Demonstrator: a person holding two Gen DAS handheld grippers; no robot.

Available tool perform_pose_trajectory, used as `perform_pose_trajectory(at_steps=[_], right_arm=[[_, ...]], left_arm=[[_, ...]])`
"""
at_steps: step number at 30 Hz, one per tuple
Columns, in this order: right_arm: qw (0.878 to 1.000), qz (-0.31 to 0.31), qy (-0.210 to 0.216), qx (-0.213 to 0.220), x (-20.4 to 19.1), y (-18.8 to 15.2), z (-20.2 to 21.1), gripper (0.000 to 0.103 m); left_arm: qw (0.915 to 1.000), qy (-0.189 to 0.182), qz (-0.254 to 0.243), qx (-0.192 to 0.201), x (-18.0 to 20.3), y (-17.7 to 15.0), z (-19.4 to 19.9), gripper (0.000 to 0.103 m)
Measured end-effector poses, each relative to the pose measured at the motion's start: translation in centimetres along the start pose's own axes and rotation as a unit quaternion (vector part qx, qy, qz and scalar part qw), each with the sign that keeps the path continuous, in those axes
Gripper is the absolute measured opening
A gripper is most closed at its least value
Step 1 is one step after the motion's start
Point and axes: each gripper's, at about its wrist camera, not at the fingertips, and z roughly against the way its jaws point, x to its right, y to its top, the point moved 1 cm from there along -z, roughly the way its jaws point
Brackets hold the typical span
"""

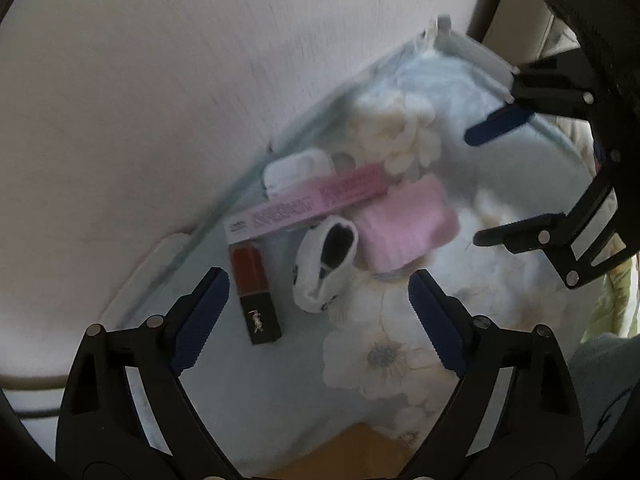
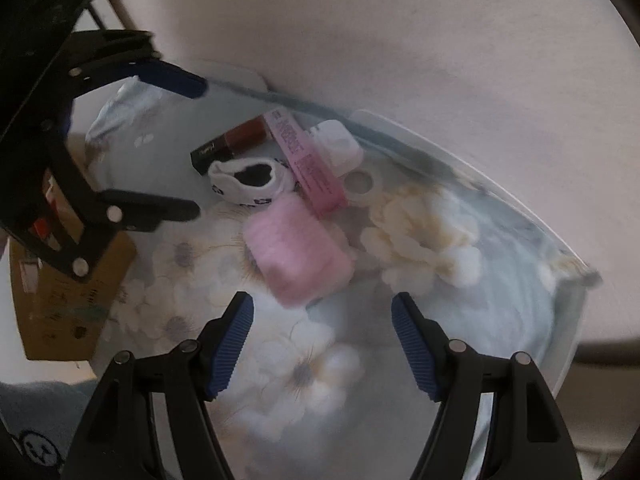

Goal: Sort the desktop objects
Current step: 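Move both open grippers back over the tray toward the sock and sponge, then grasp the white panda sock with the left gripper while the right grasps the pink sponge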

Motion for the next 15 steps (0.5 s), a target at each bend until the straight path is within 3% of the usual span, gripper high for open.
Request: perform_pose_trajectory(at_steps=[10, 15], right_arm=[[0.997, 0.067, 0.034, 0.001, -0.6, 1.0, -3.3, 0.067], [0.997, 0.078, 0.03, 0.004, -0.8, 1.3, -4.1, 0.067]], left_arm=[[0.999, -0.021, -0.027, -0.031, -0.3, 0.4, -4.2, 0.088], [0.9977, -0.032, -0.037, -0.047, 0.0, 0.1, -5.6, 0.082]])
